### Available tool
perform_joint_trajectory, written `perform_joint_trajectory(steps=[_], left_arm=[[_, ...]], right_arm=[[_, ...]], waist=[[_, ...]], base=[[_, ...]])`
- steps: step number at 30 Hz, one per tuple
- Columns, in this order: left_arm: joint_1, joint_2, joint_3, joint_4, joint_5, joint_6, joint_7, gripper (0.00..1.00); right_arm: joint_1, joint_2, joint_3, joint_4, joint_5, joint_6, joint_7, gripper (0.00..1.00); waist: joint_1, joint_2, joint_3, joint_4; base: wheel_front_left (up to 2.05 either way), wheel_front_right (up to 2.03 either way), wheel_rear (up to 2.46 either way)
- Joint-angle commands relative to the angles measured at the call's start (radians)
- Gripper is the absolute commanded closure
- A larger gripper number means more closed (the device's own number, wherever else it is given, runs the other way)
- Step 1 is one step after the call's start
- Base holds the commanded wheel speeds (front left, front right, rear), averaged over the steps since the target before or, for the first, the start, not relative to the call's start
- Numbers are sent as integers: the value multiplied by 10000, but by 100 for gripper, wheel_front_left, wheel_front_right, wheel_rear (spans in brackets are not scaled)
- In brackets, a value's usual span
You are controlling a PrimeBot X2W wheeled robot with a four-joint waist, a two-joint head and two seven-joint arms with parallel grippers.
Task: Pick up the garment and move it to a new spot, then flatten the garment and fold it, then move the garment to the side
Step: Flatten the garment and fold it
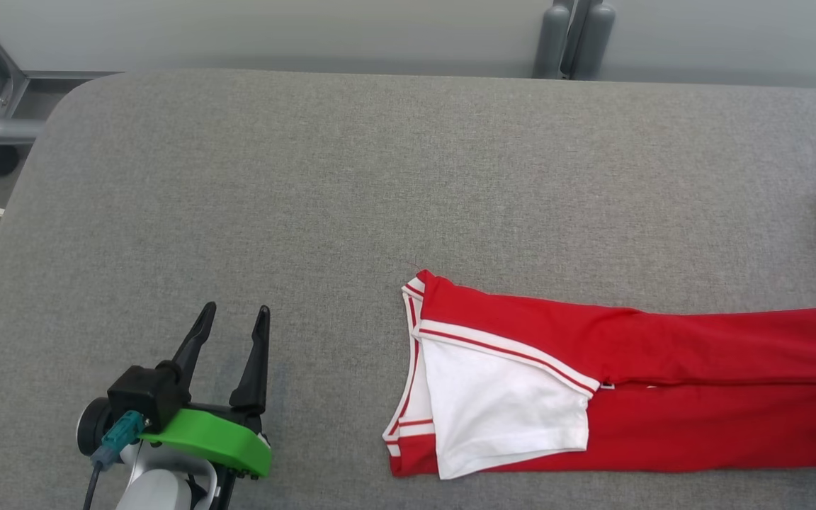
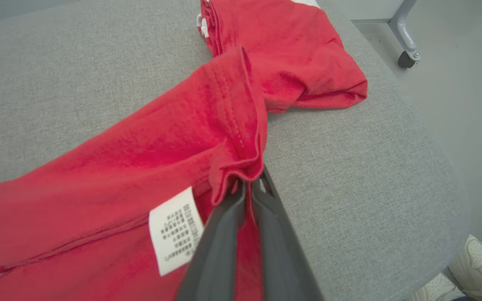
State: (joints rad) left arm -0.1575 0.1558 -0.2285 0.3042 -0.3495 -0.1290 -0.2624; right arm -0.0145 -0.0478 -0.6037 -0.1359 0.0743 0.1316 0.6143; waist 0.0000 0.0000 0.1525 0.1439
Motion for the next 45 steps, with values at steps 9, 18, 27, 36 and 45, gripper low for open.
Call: perform_joint_trajectory(steps=[9,18,27,36,45], left_arm=[[243,131,246,7,202,-29,-26,0],[526,235,746,-45,410,-15,-25,0],[632,110,699,-25,435,-23,-25,0],[389,51,496,38,308,-26,-25,0],[208,49,392,140,164,-27,-25,0]], right_arm=[[427,-42,1458,-413,602,-17,341,100],[370,-42,3944,-461,1399,-17,360,100],[-793,-42,6323,756,2374,-12,318,100],[-1619,-39,7571,1801,2617,-12,179,100],[-2140,-42,8206,2739,2911,-12,-121,100]], waist=[[0,0,-407,114],[0,0,-793,418],[0,0,-776,1033],[0,0,-535,1323],[0,0,-391,1472]], base=[[0,0,0],[0,0,0],[0,0,0],[0,0,0],[0,0,0]])
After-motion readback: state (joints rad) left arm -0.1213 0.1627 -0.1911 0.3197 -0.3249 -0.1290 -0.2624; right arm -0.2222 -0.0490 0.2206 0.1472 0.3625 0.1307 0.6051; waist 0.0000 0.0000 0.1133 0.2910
